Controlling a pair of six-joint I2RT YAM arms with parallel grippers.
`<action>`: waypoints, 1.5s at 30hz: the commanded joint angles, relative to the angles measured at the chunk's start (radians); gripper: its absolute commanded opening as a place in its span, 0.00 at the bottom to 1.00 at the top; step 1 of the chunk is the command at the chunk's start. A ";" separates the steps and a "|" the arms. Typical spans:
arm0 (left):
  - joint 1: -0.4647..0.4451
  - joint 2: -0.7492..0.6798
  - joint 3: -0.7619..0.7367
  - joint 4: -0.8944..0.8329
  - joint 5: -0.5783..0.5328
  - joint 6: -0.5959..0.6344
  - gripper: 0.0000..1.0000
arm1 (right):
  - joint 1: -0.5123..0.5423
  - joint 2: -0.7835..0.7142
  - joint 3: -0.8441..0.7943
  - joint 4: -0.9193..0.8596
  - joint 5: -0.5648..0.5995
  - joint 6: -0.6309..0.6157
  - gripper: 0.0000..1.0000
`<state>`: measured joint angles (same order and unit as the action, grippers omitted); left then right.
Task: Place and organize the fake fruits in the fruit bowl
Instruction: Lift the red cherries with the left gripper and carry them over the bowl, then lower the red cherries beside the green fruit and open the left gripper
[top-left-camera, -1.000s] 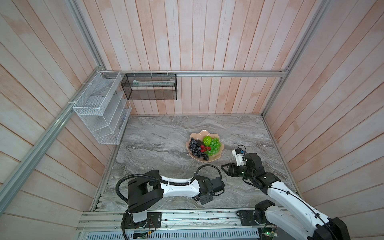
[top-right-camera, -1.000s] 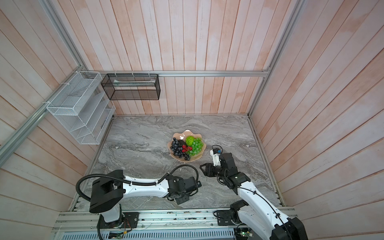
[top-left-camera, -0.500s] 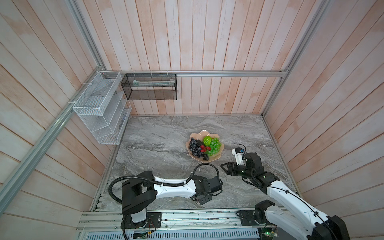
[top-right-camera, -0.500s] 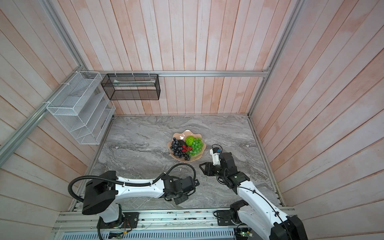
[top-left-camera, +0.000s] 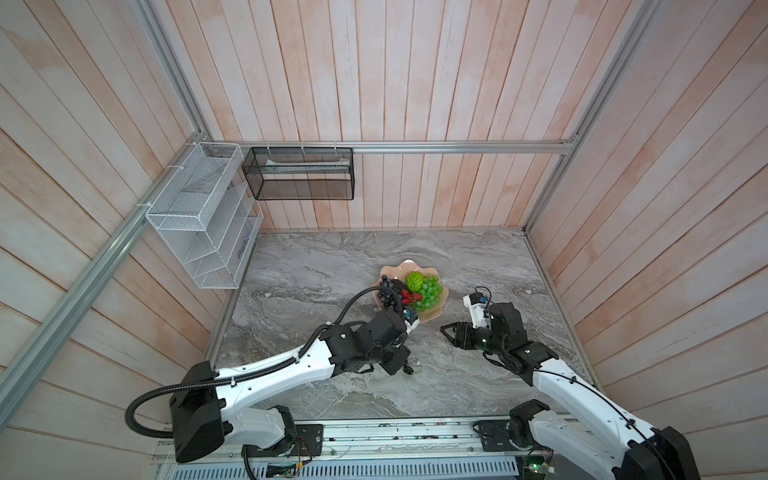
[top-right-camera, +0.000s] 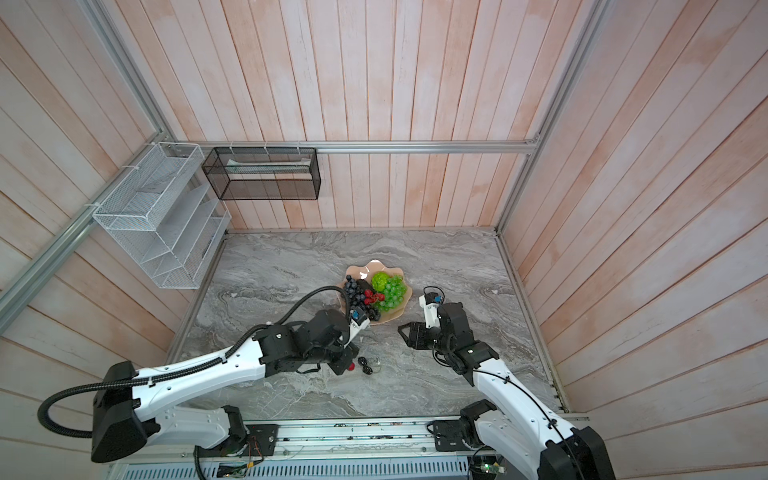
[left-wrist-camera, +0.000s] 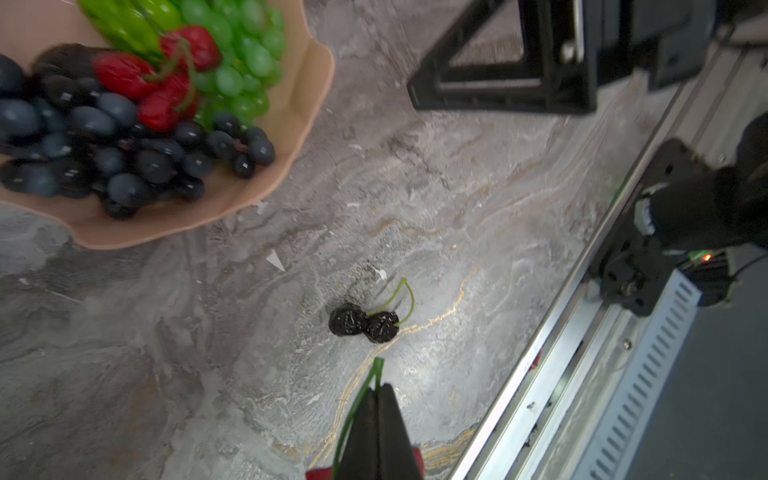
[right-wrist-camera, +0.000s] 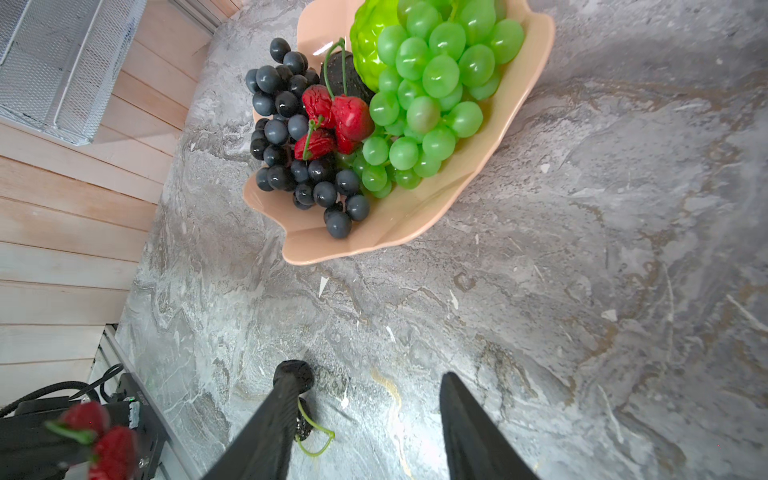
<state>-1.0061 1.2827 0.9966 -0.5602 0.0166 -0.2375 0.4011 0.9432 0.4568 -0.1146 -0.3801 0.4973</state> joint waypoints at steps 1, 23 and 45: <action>0.105 -0.028 -0.005 0.093 0.050 -0.038 0.00 | -0.004 0.025 0.034 0.024 -0.021 -0.016 0.56; 0.398 0.519 0.303 0.589 0.221 -0.017 0.00 | -0.005 0.086 0.075 0.052 -0.004 -0.026 0.56; 0.452 0.775 0.471 0.567 0.197 0.024 0.00 | -0.005 0.160 0.071 0.085 -0.029 -0.043 0.56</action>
<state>-0.5510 2.0415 1.4712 0.0021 0.2516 -0.2359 0.4004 1.0927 0.5098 -0.0502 -0.3954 0.4671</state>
